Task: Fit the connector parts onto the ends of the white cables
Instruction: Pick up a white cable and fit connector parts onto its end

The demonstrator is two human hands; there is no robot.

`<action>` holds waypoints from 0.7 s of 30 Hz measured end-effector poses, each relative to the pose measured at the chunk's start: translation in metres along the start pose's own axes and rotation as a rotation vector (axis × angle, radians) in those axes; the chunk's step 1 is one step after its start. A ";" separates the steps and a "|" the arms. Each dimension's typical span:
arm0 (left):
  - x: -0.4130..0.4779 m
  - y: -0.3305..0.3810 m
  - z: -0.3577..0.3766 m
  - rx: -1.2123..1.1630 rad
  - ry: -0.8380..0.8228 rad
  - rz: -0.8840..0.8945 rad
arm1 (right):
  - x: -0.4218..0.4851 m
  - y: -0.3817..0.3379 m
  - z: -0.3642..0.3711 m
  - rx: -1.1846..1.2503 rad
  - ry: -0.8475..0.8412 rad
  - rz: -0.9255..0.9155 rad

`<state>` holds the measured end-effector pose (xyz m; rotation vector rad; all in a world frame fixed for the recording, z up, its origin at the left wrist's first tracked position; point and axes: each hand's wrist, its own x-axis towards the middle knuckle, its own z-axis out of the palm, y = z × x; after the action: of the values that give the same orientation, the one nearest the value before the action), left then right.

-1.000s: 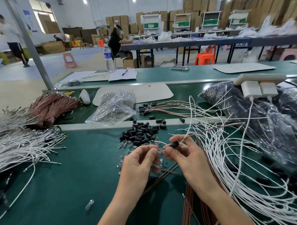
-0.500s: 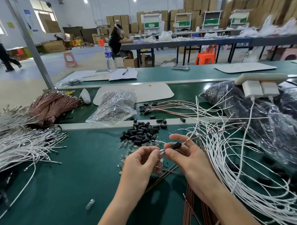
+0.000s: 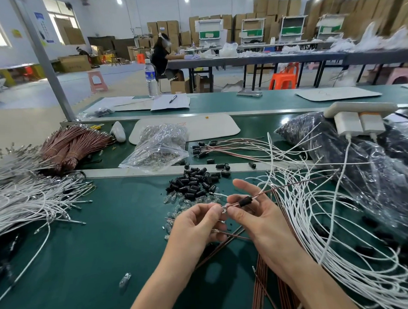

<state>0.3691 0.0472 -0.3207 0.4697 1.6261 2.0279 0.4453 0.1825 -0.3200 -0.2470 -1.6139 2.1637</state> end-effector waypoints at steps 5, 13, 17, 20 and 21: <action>0.000 -0.002 0.000 0.015 0.009 -0.007 | 0.000 0.000 0.003 -0.005 0.014 -0.017; -0.002 0.000 0.002 0.043 -0.010 -0.038 | -0.002 -0.004 0.005 -0.023 0.022 -0.027; -0.002 0.002 0.002 0.071 -0.014 -0.010 | -0.002 -0.006 0.004 -0.034 0.016 -0.025; -0.003 0.002 0.002 0.119 -0.011 0.065 | -0.001 -0.007 0.003 -0.001 0.014 -0.016; -0.003 0.002 0.002 0.125 -0.006 0.088 | -0.001 -0.007 0.003 0.027 0.022 -0.011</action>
<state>0.3721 0.0465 -0.3179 0.6005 1.7641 1.9929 0.4468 0.1808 -0.3128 -0.2520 -1.5698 2.1650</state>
